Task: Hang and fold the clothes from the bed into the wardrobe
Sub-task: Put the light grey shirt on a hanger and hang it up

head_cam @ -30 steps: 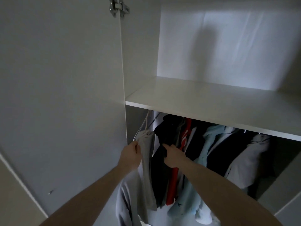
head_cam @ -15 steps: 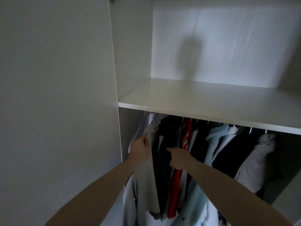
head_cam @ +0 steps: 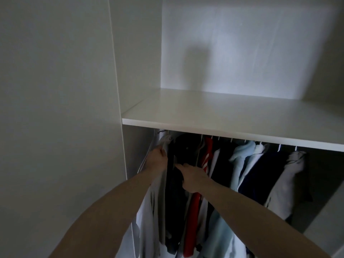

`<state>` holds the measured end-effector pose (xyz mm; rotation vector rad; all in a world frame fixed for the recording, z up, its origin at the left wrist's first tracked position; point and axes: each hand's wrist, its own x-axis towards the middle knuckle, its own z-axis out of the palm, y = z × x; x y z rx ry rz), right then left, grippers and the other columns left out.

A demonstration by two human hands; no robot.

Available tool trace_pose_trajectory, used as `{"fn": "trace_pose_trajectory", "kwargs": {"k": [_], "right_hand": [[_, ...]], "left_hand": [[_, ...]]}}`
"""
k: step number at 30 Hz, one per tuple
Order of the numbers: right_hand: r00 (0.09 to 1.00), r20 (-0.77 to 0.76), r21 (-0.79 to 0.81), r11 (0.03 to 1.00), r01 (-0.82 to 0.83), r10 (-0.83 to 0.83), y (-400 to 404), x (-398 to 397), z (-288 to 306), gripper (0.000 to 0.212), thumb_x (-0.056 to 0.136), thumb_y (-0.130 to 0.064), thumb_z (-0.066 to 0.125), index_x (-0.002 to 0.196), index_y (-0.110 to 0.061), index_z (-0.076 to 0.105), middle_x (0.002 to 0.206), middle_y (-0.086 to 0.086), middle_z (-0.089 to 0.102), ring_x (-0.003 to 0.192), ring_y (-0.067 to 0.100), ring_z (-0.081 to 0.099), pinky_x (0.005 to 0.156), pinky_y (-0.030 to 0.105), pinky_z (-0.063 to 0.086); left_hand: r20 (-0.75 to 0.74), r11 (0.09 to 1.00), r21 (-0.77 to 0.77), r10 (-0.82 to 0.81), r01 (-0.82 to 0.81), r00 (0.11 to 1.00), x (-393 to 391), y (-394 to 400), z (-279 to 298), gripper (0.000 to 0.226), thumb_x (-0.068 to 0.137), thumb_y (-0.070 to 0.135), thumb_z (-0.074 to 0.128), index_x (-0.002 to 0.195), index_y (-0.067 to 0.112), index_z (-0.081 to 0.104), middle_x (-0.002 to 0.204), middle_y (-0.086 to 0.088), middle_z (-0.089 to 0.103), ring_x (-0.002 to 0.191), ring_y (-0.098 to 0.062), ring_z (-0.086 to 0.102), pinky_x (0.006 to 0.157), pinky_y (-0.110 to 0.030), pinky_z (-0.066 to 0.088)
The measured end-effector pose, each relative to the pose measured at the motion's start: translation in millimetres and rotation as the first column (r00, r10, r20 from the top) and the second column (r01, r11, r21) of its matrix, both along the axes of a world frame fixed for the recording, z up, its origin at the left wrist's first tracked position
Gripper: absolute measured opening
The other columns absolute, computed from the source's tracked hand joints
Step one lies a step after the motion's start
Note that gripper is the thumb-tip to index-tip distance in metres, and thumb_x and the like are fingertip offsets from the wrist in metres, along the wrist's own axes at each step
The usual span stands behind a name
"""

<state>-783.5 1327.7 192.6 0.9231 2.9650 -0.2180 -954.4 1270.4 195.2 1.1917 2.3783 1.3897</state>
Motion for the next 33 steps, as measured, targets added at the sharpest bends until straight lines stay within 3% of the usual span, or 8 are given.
{"fn": "trace_pose_trajectory", "kwargs": {"k": [5,10,15,20,23,27,30,33], "right_hand": [[0.999,0.019,-0.016,1.0,0.027,-0.027,10,-4,0,0.073,0.091,-0.018,0.06,0.157,-0.025,0.032,0.15,0.005,0.047,0.129,0.028,0.052,0.101,0.036,0.049],[0.999,-0.023,-0.023,0.999,0.042,-0.043,16,-5,-4,0.069,0.09,-0.016,0.059,0.155,-0.024,0.038,0.153,0.003,0.046,0.133,0.026,0.051,0.106,0.035,0.047],[0.998,-0.049,0.001,0.999,0.05,-0.05,17,-1,-7,0.064,0.092,-0.016,0.058,0.153,-0.026,0.041,0.151,0.002,0.049,0.129,0.027,0.054,0.102,0.036,0.05],[0.995,-0.075,-0.025,0.998,0.063,-0.065,14,1,-11,0.066,0.091,-0.014,0.056,0.154,-0.026,0.04,0.149,0.002,0.049,0.127,0.027,0.055,0.1,0.037,0.051],[0.993,-0.099,-0.05,0.997,0.064,-0.069,13,7,-11,0.066,0.092,-0.013,0.057,0.154,-0.025,0.039,0.147,0.003,0.05,0.125,0.027,0.056,0.099,0.036,0.052],[0.989,-0.134,-0.117,0.992,0.045,-0.06,7,20,-10,0.067,0.094,-0.014,0.055,0.157,-0.027,0.035,0.152,0.002,0.046,0.132,0.024,0.052,0.106,0.032,0.047],[0.984,-0.166,-0.165,0.986,0.035,-0.063,0,31,-3,0.068,0.095,-0.015,0.053,0.158,-0.029,0.031,0.153,0.0,0.046,0.133,0.023,0.051,0.109,0.033,0.046],[0.977,-0.187,-0.234,0.97,0.058,-0.104,-7,43,3,0.067,0.094,-0.016,0.053,0.156,-0.031,0.033,0.149,-0.001,0.049,0.13,0.021,0.053,0.109,0.033,0.046]], "left_hand": [[0.018,1.0,0.029,0.008,-0.008,1.0,-4,22,-8,0.032,0.107,0.022,0.041,0.116,0.001,0.064,0.094,-0.021,0.07,0.087,-0.037,0.068,0.072,-0.036,0.054],[0.0,0.99,0.14,0.004,-0.004,1.0,5,39,-19,0.031,0.108,0.027,0.04,0.123,0.013,0.063,0.099,-0.015,0.071,0.089,-0.033,0.068,0.077,-0.045,0.058],[0.001,0.996,-0.053,-0.067,0.067,0.998,-21,63,-17,0.028,0.106,0.025,0.042,0.09,0.01,0.06,0.085,-0.014,0.066,0.083,-0.035,0.066,0.067,-0.04,0.052],[0.024,0.991,-0.082,-0.105,0.107,0.994,-22,62,-27,0.027,0.107,0.028,0.045,0.092,0.013,0.062,0.083,-0.015,0.068,0.079,-0.034,0.064,0.064,-0.031,0.038],[0.055,0.985,-0.105,-0.133,0.138,0.99,-21,61,-35,0.025,0.104,0.022,0.05,0.084,0.009,0.057,0.07,-0.005,0.059,0.082,-0.037,0.066,0.063,-0.037,0.044],[0.152,0.99,-0.084,-0.104,0.117,0.983,-20,50,-42,0.017,0.1,0.017,0.057,0.109,0.012,0.071,0.086,-0.008,0.07,0.089,-0.032,0.069,0.083,-0.041,0.057],[0.308,0.986,-0.089,-0.107,0.14,0.946,-25,43,-49,0.018,0.094,0.015,0.06,0.108,0.024,0.066,0.095,-0.011,0.071,0.087,-0.035,0.07,0.084,-0.046,0.06],[0.334,0.976,-0.136,-0.114,0.167,0.936,-7,20,-26,0.029,0.092,0.01,0.058,0.118,0.017,0.067,0.109,-0.013,0.07,0.092,-0.027,0.065,0.083,-0.032,0.054]]}}
